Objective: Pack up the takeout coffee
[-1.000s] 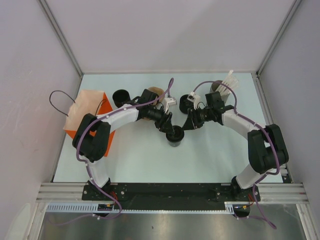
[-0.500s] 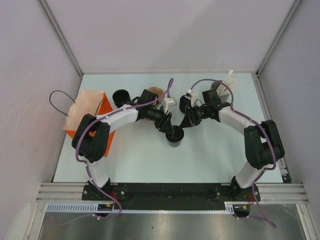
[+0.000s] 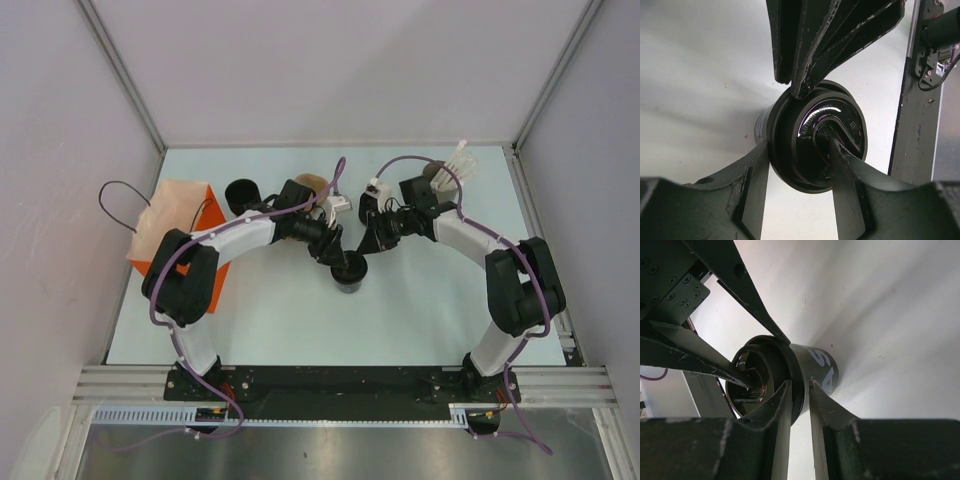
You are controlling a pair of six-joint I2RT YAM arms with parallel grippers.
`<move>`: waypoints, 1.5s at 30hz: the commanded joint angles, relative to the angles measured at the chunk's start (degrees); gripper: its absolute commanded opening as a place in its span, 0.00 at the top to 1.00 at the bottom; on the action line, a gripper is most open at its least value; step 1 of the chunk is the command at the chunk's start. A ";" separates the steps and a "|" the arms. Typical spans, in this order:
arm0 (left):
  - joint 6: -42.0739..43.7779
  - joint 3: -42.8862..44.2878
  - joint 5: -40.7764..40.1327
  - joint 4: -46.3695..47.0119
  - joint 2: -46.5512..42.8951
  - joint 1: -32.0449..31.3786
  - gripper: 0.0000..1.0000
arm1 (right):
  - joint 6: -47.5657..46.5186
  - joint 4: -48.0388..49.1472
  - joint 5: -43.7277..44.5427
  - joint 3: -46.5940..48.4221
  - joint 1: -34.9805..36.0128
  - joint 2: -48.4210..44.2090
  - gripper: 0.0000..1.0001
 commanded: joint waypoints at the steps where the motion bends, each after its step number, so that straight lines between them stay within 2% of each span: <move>1: 6.73 -4.25 -13.18 -3.60 2.21 -0.18 0.48 | -4.08 -3.32 8.86 -0.48 3.11 4.28 0.77; 14: 7.69 -4.43 -16.25 -4.84 2.39 -0.18 0.50 | -7.77 -5.33 16.42 -2.85 5.22 4.99 0.77; 29: 9.45 -6.28 -20.20 -4.66 0.19 -3.43 0.51 | -12.43 -6.75 19.15 -8.21 8.12 -1.69 0.77; 38: 9.80 -6.36 -22.31 -5.28 1.15 -3.78 0.51 | -13.04 -7.01 20.73 -9.09 9.09 0.50 0.77; 45: 10.86 -6.45 -24.86 -6.86 0.63 -3.78 0.46 | -14.36 -7.54 23.19 -10.24 8.92 2.61 0.76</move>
